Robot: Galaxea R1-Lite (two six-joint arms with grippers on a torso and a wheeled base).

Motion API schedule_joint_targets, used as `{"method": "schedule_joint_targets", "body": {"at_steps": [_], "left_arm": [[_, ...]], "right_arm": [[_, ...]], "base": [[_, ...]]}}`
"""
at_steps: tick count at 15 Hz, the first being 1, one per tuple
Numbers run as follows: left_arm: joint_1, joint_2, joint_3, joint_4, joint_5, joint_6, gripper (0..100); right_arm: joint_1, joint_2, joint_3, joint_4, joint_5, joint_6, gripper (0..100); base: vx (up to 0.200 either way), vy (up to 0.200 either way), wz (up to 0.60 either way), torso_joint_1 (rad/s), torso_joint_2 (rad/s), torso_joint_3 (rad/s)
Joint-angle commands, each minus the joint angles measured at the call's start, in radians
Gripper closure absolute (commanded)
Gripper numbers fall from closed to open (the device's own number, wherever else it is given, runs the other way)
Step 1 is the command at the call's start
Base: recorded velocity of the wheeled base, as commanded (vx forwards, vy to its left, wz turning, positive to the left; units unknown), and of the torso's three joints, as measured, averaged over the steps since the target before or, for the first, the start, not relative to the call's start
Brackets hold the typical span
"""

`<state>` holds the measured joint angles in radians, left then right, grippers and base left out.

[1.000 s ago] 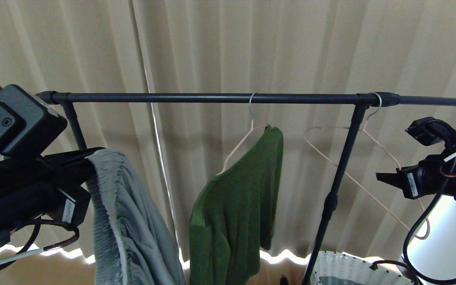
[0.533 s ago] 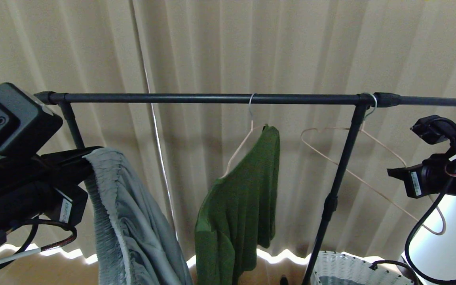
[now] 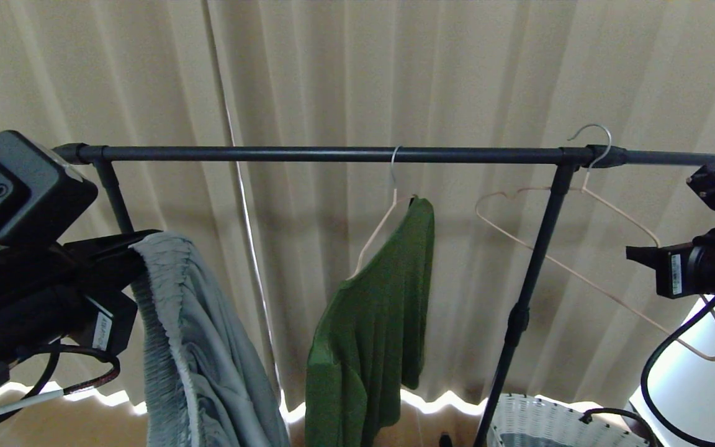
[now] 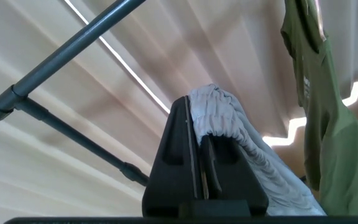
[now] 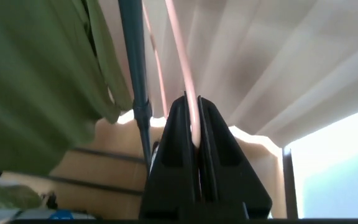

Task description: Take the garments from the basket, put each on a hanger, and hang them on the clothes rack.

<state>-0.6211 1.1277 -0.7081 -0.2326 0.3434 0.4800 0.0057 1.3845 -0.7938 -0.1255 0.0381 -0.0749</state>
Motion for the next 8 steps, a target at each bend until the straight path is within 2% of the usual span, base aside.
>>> {"method": "schedule_joint_targets", "body": {"at_steps": [1,8], "left_arm": [[0.0,0.003,-0.001,-0.001,0.0,0.0,100],[0.038,-0.002,0.018,-0.004,0.0,0.054,100]], "right_arm": [[0.0,-0.042,0.018,-0.009,0.0,0.0,100],[-0.015,-0.191,0.123,-0.011,0.0,-0.002,100]], "base": [[0.0,0.0,0.0,0.0,0.0,0.0],[0.0,0.0,0.0,0.0,0.0,0.0]]}}
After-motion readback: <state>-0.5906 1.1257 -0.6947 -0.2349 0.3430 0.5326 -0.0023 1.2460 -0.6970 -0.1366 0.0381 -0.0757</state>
